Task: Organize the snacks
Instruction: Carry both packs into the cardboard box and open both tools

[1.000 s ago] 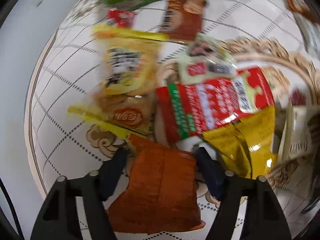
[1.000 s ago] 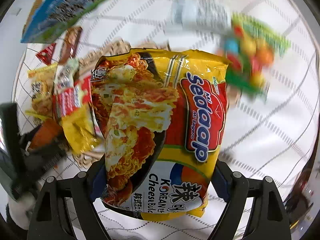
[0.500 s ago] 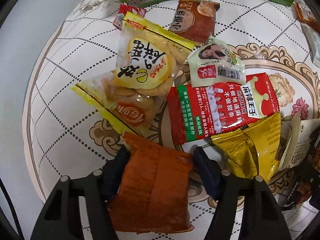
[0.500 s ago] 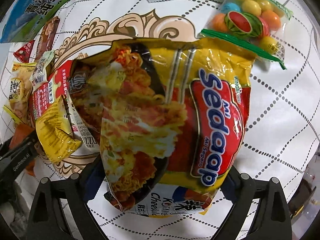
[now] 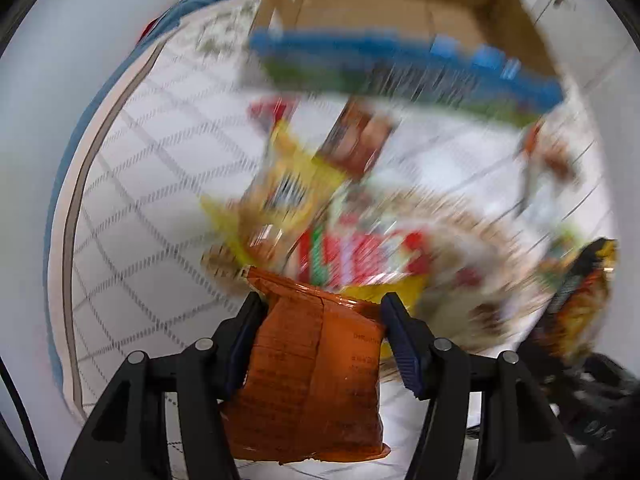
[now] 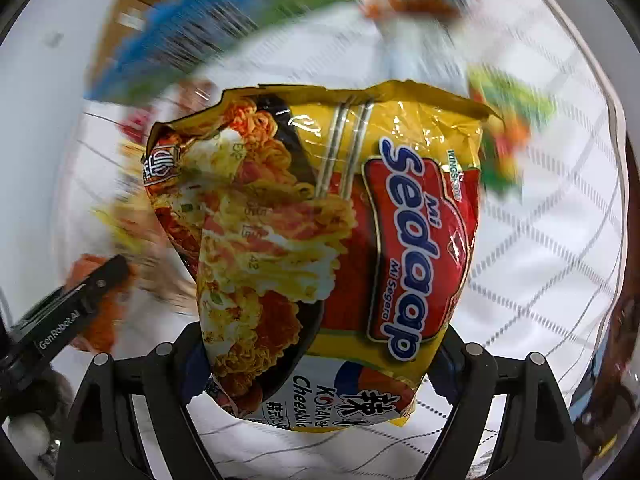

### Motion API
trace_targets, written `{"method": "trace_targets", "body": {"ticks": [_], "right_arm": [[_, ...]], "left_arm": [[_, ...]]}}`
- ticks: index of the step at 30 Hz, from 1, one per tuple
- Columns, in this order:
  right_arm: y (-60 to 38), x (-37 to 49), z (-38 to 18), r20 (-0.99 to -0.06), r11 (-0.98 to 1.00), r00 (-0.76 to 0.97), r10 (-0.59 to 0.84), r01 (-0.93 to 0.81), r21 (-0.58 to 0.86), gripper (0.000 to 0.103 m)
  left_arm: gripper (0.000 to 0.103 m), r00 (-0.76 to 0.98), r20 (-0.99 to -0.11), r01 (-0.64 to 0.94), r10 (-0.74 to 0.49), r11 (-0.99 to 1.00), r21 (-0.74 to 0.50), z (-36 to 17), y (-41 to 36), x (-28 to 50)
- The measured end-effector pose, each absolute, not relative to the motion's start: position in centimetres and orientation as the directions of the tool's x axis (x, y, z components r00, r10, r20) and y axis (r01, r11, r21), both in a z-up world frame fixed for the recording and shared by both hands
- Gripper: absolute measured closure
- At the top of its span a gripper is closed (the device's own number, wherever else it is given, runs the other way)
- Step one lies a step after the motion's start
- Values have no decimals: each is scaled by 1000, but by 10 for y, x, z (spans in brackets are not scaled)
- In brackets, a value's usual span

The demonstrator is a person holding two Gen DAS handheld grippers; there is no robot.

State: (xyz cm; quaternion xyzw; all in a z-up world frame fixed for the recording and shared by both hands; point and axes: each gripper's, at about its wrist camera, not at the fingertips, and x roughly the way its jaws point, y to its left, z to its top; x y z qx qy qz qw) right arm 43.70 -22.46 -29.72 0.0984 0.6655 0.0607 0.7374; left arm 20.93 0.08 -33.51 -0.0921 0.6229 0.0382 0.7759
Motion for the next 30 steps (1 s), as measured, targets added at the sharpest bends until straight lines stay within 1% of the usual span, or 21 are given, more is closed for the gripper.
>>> {"method": "trace_targets", "body": {"ticks": [3, 5, 8, 10, 14, 19, 22, 25, 27, 30], "right_arm": [[-219, 420, -279, -948, 960, 154, 277, -13, 279, 15], [-220, 420, -270, -932, 955, 206, 297, -63, 290, 15], [-226, 425, -280, -915, 953, 268, 301, -110, 281, 15], [-224, 439, -296, -916, 961, 293, 273, -126, 247, 15], [-199, 519, -310, -942, 976, 264, 205, -129, 177, 15], [-168, 578, -341, -971, 985, 198, 136, -131, 112, 15], [-156, 589, -354, -978, 987, 174, 118, -125, 97, 15], [-138, 611, -372, -986, 991, 147, 73, -126, 54, 15], [-152, 629, -386, -990, 991, 131, 50, -130, 33, 15], [-152, 622, -390, -994, 991, 108, 20, -134, 5, 14]], "left_arm": [[46, 287, -951, -178, -120, 968, -176, -284, 10, 246], [46, 326, -932, -172, -158, 960, -222, -264, 17, 290], [45, 368, -914, -160, -172, 956, -245, -249, 27, 360], [45, 370, -911, -162, -182, 953, -256, -246, 36, 408], [45, 330, -925, -155, -187, 956, -249, -280, 43, 486], [45, 243, -947, -149, -211, 956, -252, -321, 40, 548], [45, 224, -950, -143, -216, 957, -251, -334, 40, 569], [45, 212, -958, -132, -191, 966, -222, -345, 39, 583], [44, 196, -964, -126, -178, 971, -205, -352, 38, 589], [43, 168, -971, -114, -171, 975, -191, -360, 36, 595]]}}
